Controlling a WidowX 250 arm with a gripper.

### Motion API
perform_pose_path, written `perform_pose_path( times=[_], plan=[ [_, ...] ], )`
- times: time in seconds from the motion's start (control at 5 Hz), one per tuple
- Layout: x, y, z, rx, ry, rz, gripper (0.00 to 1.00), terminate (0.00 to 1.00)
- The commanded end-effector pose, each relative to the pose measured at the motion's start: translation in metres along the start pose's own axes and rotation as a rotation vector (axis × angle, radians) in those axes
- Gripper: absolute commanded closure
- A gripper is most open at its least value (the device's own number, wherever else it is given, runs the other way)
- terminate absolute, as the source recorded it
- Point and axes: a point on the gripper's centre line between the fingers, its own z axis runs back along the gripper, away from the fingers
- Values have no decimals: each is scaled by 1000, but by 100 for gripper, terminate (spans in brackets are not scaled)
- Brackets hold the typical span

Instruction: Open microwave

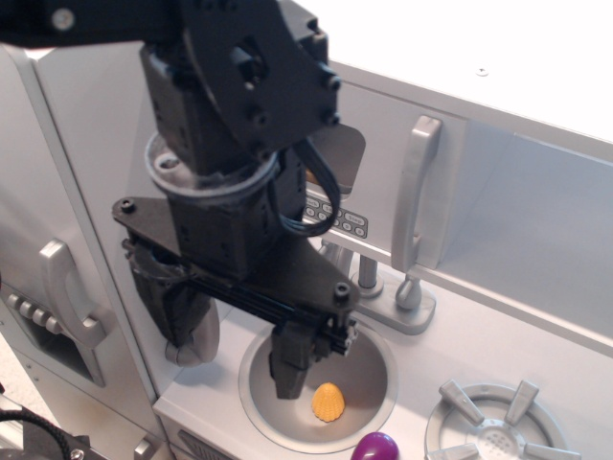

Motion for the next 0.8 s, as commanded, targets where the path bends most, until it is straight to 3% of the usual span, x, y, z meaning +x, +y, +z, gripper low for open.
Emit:
perform_pose_path(
  times=[0.0,0.2,0.4,0.6],
  plan=[
    [0,0,0,0,0,0,0,0],
    [34,-2,-17,-9,-63,58,0,0],
    [71,-5,-26,-30,-178,99,0,0],
    [103,-2,-29,-39,-220,157,0,0]
  ],
)
